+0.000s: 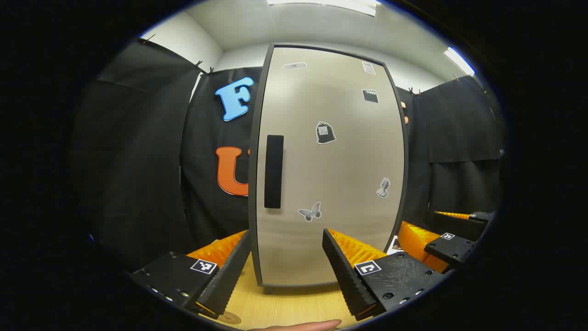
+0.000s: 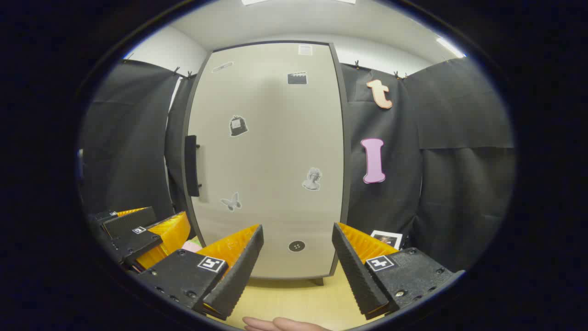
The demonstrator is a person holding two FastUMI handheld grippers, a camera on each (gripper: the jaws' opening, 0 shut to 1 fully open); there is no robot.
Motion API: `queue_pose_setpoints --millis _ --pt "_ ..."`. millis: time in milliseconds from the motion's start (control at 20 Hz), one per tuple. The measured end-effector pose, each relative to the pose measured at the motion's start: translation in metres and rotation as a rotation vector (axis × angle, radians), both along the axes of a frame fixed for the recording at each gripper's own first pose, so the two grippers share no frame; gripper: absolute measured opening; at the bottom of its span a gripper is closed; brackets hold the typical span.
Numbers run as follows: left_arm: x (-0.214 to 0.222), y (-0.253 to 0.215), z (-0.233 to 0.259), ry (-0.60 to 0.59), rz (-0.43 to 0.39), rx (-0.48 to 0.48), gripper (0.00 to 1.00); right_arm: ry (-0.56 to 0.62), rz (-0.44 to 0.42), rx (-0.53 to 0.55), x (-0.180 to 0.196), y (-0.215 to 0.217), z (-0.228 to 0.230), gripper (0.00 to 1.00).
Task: Open the cabinet door with the right hand, grasp the bottle in the cabinet with the left hand and place it on the coaster, then close the cabinet door with the right hand.
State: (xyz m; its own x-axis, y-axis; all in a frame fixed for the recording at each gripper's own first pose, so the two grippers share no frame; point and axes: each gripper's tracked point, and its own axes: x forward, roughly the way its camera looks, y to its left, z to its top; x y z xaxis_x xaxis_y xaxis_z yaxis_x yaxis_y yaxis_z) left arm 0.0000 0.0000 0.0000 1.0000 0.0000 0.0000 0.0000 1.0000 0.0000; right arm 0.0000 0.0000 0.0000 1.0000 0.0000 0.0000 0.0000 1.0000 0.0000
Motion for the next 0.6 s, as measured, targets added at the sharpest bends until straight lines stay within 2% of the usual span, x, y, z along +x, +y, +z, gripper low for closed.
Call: queue_pose_setpoints --millis 600 --pt "0.0056 -0.0059 -0.0011 0.009 -0.017 0.010 0.93 0.007 0.000 -0.019 0.0056 0.0003 -0.0011 0.97"
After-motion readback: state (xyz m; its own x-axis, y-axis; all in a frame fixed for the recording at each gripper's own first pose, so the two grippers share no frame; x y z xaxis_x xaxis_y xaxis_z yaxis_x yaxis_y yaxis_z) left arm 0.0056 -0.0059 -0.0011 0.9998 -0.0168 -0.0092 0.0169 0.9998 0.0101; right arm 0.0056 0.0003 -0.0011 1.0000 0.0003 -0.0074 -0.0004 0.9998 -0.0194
